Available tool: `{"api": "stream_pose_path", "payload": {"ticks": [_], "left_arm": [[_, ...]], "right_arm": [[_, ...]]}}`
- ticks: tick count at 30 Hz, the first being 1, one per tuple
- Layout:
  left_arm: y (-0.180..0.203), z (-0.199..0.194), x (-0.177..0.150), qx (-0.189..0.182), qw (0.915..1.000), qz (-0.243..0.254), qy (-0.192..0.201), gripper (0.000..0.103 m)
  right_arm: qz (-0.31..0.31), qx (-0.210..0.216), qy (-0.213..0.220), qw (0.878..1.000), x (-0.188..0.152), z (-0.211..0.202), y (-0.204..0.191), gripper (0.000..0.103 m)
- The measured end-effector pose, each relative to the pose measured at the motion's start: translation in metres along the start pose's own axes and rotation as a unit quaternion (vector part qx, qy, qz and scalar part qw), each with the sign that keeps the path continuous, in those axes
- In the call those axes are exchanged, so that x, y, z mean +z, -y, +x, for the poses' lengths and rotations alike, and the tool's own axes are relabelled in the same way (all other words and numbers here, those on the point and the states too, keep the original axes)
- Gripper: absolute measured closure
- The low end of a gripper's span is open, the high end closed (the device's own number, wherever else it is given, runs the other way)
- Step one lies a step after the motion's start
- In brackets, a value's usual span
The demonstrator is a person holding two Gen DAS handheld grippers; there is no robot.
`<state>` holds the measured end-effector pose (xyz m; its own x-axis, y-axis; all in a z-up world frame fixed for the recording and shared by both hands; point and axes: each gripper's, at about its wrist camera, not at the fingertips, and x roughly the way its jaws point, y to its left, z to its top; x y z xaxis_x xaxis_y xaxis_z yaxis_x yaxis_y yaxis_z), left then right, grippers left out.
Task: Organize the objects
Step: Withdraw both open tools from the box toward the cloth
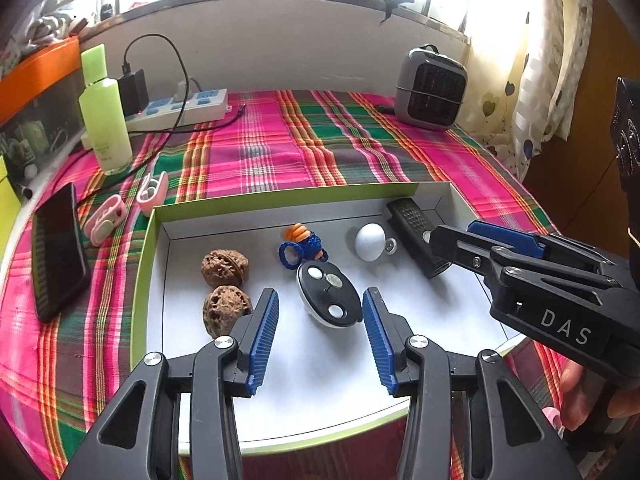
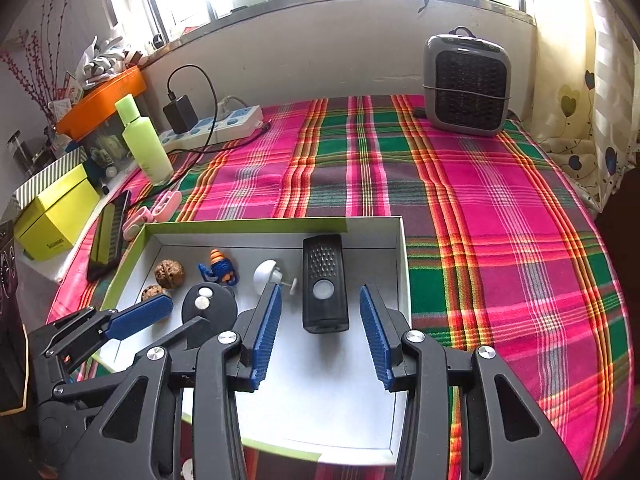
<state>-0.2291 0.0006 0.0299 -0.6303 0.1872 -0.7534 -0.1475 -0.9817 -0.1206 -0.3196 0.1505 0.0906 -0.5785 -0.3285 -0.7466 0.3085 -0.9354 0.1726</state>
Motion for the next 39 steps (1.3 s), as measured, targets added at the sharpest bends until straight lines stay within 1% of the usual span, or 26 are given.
{"api": "stream_pose_path", "payload": {"ticks": [12,25,32,37,39], "left_arm": [[-0.002,-0.026,-0.012,0.003,0.9999,-0.007,0.013,0.06],[-0.005,-0.045,-0.026,0.006,0.9997,-0.015,0.02,0.06],[-0.005,-0.059,-0.034,0.0,0.9994,-0.017,0.029,0.06],[-0.009,-0.068,-0.046,0.0,0.9994,-0.019,0.03,0.06],[-0.012,-0.073,-0.051,-0.005,0.9992,-0.024,0.031,0.06]], "right_arm": [[-0.008,0.006,0.017,1.0,-0.017,-0.025,-0.011,0.061],[-0.007,0.007,0.026,1.0,-0.032,-0.043,-0.015,0.061],[-0.011,0.007,0.033,0.999,-0.044,-0.054,-0.017,0.06],[-0.016,0.004,0.036,0.999,-0.055,-0.062,-0.018,0.06],[-0.019,0.006,0.037,0.999,-0.059,-0.065,-0.018,0.06]]}}
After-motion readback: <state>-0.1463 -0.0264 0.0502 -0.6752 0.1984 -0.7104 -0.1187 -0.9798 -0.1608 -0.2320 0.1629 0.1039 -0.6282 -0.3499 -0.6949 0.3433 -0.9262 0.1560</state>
